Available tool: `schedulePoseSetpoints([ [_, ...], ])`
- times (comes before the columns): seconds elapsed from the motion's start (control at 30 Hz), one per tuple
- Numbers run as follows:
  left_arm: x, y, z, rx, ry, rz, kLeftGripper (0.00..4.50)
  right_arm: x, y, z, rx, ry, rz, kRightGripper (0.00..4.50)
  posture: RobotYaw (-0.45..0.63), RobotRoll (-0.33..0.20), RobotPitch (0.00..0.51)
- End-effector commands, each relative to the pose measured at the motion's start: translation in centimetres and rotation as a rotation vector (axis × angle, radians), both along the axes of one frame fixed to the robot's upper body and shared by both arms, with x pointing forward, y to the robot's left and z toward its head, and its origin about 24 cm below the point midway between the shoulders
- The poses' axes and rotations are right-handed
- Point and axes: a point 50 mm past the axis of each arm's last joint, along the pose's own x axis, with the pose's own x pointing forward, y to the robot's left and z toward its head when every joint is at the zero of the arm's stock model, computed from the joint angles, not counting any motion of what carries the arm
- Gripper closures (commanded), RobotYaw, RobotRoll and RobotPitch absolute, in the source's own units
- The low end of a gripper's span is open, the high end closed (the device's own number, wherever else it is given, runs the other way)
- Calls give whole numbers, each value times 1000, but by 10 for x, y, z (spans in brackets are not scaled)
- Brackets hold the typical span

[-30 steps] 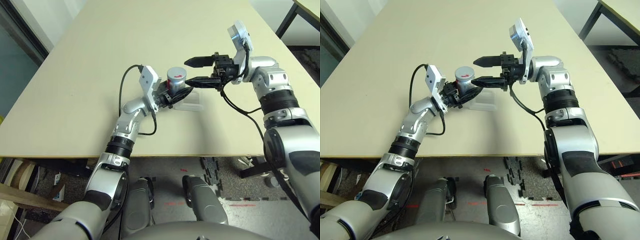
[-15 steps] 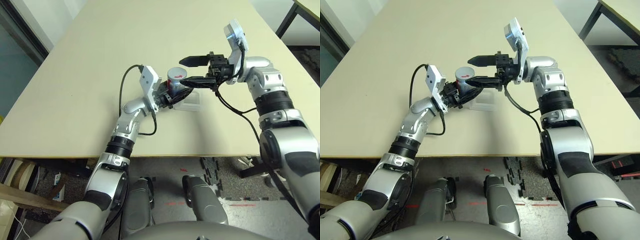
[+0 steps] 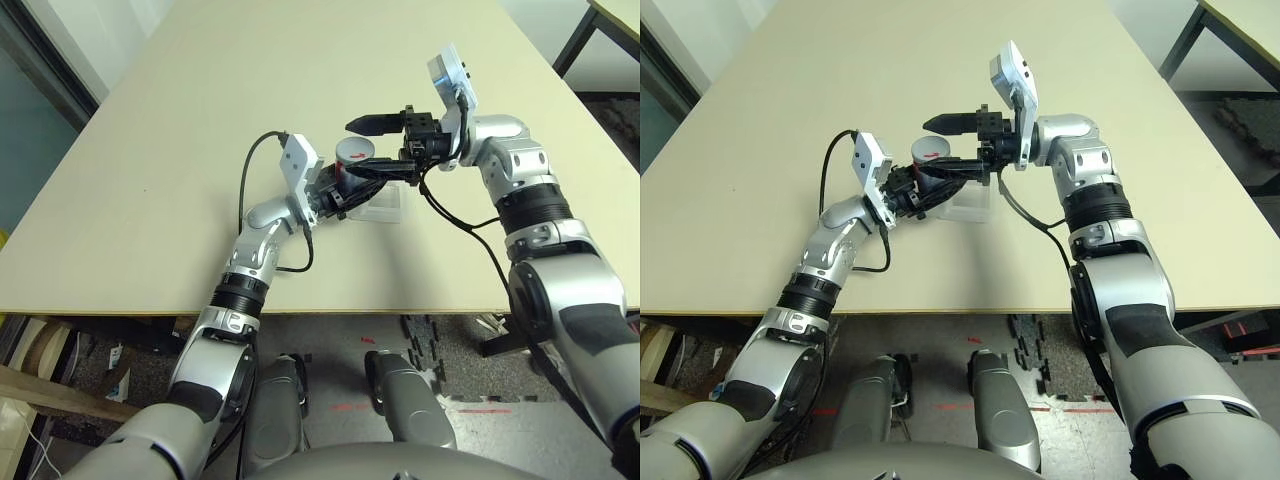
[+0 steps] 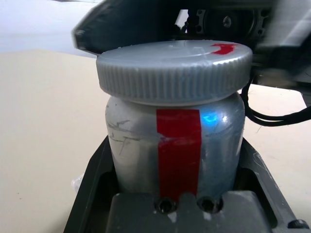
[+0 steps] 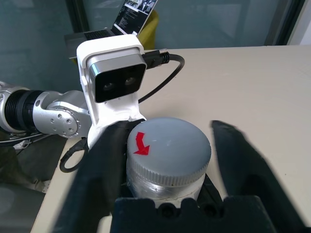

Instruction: Pour the medicine from the bottle into the box.

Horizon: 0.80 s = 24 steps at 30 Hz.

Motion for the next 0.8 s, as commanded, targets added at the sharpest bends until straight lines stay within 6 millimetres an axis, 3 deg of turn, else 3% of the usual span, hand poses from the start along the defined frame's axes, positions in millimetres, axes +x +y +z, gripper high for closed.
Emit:
schedulePoseSetpoints([
  [0.03,-3,-3,-1,18,-10,-16,1908,0,2,-1,-7,0,-1,1948,-233,0,145],
  [0.2,-3,-3,-1,18,-8,-15,1908,0,0,0,29,18,-13,1948,-234,0,145],
  [0.47,-3,-2,-2,15,-4,-4,1908,6,-20,30,342,162,-170,1948,-231,0,149],
  [0.6,-2,0,-2,8,-3,12,1908,8,-41,34,343,148,-324,1948,-233,0,151],
  [0.8,2,5,-3,10,17,57,1908,11,-94,25,154,90,-702,1948,-248,0,154],
])
